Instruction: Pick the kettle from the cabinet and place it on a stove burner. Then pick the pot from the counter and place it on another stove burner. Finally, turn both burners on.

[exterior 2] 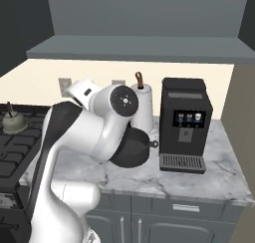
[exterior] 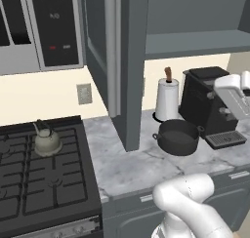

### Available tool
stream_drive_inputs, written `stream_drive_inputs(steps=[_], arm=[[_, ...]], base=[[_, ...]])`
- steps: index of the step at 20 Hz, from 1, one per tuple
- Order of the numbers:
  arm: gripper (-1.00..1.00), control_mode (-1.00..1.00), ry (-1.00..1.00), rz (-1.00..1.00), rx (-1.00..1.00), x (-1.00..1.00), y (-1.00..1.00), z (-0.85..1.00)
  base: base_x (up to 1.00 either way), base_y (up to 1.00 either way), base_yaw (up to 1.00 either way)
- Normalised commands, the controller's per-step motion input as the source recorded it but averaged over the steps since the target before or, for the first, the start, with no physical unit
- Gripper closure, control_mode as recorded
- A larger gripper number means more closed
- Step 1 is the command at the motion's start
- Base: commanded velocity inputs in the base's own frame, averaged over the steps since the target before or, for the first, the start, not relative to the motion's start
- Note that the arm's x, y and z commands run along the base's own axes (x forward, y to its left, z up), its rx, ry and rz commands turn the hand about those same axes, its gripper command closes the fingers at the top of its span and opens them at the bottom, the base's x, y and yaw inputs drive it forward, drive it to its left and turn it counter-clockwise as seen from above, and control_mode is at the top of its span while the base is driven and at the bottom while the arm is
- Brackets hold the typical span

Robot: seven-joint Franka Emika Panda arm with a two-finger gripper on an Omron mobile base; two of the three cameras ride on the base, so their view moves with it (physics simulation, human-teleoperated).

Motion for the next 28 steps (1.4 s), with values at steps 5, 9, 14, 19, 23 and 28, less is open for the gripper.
stream_drive_inputs(steps=[5,9,14,19,23,28], arm=[[-1.0,-1.0,0.09,-0.06,0.0,0.1,-0.16,-0.1],[-1.0,-1.0,0.07,-0.08,0.0,0.02,-0.18,-0.22],[-1.0,-1.0,0.05,-0.1,0.0,0.01,-0.11,-0.33],[-1.0,-1.0,0.05,-0.09,-0.01,0.09,-0.01,-0.4],[-1.0,-1.0,0.08,-0.07,-0.03,0.18,-0.01,-0.39],[-1.0,-1.0,0.12,-0.07,-0.06,0.19,-0.02,-0.3]], base=[[0.0,0.0,0.0],[0.0,0.0,0.0],[0.0,0.0,0.0],[0.0,0.0,0.0],[0.0,0.0,0.0],[0.0,0.0,0.0]])
